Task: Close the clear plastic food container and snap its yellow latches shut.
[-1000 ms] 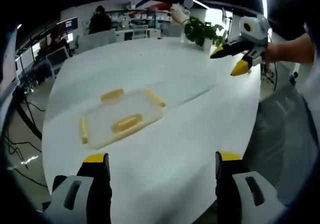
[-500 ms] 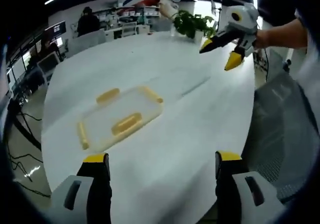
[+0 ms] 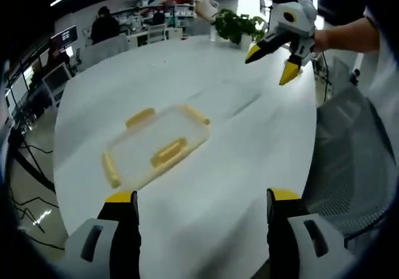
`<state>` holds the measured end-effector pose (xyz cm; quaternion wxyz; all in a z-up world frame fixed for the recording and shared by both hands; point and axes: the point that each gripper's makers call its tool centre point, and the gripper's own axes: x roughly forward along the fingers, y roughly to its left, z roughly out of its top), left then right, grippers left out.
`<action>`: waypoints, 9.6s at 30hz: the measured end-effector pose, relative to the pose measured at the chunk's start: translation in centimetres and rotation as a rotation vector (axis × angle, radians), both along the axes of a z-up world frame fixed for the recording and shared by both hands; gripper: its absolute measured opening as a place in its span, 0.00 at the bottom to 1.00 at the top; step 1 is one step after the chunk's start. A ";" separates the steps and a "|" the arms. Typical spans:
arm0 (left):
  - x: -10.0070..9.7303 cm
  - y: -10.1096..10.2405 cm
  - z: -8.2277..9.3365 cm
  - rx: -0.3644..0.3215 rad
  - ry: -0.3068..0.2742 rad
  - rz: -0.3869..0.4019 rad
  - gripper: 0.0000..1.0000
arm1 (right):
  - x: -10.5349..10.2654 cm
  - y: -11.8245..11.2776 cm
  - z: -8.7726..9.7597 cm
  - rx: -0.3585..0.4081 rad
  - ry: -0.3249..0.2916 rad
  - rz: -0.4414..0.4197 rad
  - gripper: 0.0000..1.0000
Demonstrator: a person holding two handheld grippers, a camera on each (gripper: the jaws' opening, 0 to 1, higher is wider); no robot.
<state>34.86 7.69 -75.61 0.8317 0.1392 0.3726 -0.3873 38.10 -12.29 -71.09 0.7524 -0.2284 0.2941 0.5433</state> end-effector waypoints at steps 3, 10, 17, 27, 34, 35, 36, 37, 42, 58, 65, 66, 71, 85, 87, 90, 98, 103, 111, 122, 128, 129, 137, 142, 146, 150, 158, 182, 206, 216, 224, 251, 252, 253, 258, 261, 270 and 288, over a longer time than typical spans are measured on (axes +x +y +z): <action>0.1 0.3 0.0 0.017 0.004 -0.020 0.83 | 0.3 0.3 0.0 -0.005 0.002 0.011 0.52; 0.7 1.3 -0.1 0.053 0.007 -0.050 0.82 | 0.9 0.8 -0.1 -0.026 0.008 0.052 0.52; 0.7 1.9 -0.5 0.083 0.025 -0.080 0.82 | 1.2 1.2 -0.1 -0.042 0.015 0.086 0.52; 1.5 2.6 -0.6 0.116 0.039 -0.126 0.80 | 1.8 1.7 -0.2 -0.063 0.021 0.129 0.52; 2.0 3.2 -0.9 0.151 0.059 -0.166 0.79 | 2.0 2.5 -0.4 -0.071 0.028 0.156 0.52; 2.0 3.4 -0.9 0.162 0.065 -0.176 0.79 | 2.1 2.6 -0.4 -0.073 0.027 0.163 0.52; 2.0 3.5 -1.0 0.173 0.064 -0.187 0.79 | 2.1 2.7 -0.5 -0.075 0.027 0.167 0.52; 2.2 3.6 -1.0 0.181 0.060 -0.192 0.79 | 2.2 2.9 -0.5 -0.076 0.028 0.169 0.52; 2.6 3.8 -1.3 0.196 0.070 -0.215 0.78 | 2.3 3.4 -0.9 -0.087 0.033 0.188 0.52; 4.3 4.8 -2.1 0.264 0.087 -0.287 0.76 | 3.3 5.3 -1.5 -0.070 0.066 0.190 0.52; 5.2 5.5 -2.2 0.294 0.085 -0.312 0.74 | 3.3 5.9 -2.1 -0.085 0.070 0.212 0.51; 5.3 5.6 -2.3 0.307 0.082 -0.323 0.72 | 3.3 5.9 -2.3 -0.090 0.070 0.217 0.51; 6.1 5.9 -2.4 0.333 0.077 -0.354 0.72 | 3.5 6.6 -2.8 -0.101 0.071 0.229 0.51; 7.3 6.3 -2.7 0.387 0.069 -0.437 0.70 | 4.2 7.2 -3.8 -0.125 0.084 0.237 0.51; 7.5 6.2 -2.7 0.383 0.068 -0.439 0.70 | 4.2 7.3 -3.9 -0.129 0.085 0.239 0.51; 7.9 6.2 -2.8 0.391 0.057 -0.457 0.68 | 4.2 7.5 -4.0 -0.130 0.088 0.242 0.51; 8.9 6.3 -3.2 0.414 0.044 -0.491 0.69 | 4.4 8.2 -4.8 -0.143 0.093 0.258 0.51; 9.7 6.5 -3.1 0.436 0.020 -0.502 0.66 | 4.6 8.4 -5.3 -0.152 0.104 0.254 0.51; 10.6 6.6 -3.4 0.470 0.003 -0.550 0.64 | 4.7 8.5 -5.9 -0.172 0.105 0.275 0.50; 11.5 6.5 -4.2 0.505 -0.007 -0.606 0.61 | 5.3 8.4 -6.7 -0.204 0.101 0.295 0.49; 11.9 6.6 -4.3 0.502 0.005 -0.615 0.60 | 5.5 8.7 -7.0 -0.208 0.107 0.296 0.49; 11.8 6.6 -4.3 0.504 0.008 -0.619 0.60 | 5.6 8.8 -7.0 -0.209 0.107 0.298 0.49; 11.6 6.5 -4.6 0.495 0.034 -0.650 0.59 | 5.8 9.1 -7.7 -0.234 0.097 0.313 0.49; 11.5 6.4 -4.7 0.488 0.057 -0.678 0.56 | 6.2 9.5 -7.9 -0.243 0.096 0.314 0.49; 11.3 6.2 -4.7 0.489 0.064 -0.701 0.56 | 6.5 9.6 -8.1 -0.255 0.100 0.312 0.49; 11.5 6.2 -4.7 0.493 0.067 -0.719 0.51 | 6.6 9.5 -8.4 -0.273 0.101 0.320 0.48; 11.8 5.9 -4.8 0.495 0.079 -0.736 0.51 | 6.7 9.8 -8.6 -0.278 0.112 0.323 0.46; 11.8 5.8 -4.9 0.479 0.102 -0.737 0.44 | 7.3 9.9 -9.5 -0.353 0.077 0.283 0.37; 11.9 6.0 -5.0 0.597 0.143 -0.713 0.40 | 7.3 10.0 -9.6 -0.382 0.086 0.290 0.36; 11.9 6.1 -5.0 0.583 0.145 -0.673 0.37 | 7.2 10.0 -9.5 -0.390 0.089 0.287 0.34; 11.2 6.3 -4.9 0.583 0.155 -0.674 0.37 | 6.7 10.2 -9.4 -0.378 0.102 0.307 0.34; 11.1 4.6 0.6 0.552 0.111 -0.647 0.37 | 6.9 8.5 -5.0 -0.343 0.064 0.304 0.35; 11.1 4.5 0.7 0.551 0.109 -0.645 0.37 | 7.0 8.3 -4.8 -0.345 0.062 0.305 0.35; 11.1 4.3 0.9 0.550 0.105 -0.644 0.37 | 6.9 8.2 -4.7 -0.346 0.062 0.305 0.35; 11.1 3.5 1.7 0.532 0.096 -0.630 0.37 | 7.1 7.4 -3.7 -0.354 0.055 0.311 0.35; 11.1 3.0 2.0 0.527 0.092 -0.627 0.37 | 7.1 6.9 -3.3 -0.358 0.048 0.313 0.35; 11.2 2.0 2.8 0.521 0.082 -0.625 0.37 | 7.1 5.7 -2.5 -0.361 0.045 0.306 0.35; 11.6 0.0 4.2 0.529 0.060 -0.648 0.37 | 6.9 4.0 -1.5 -0.377 0.039 0.298 0.35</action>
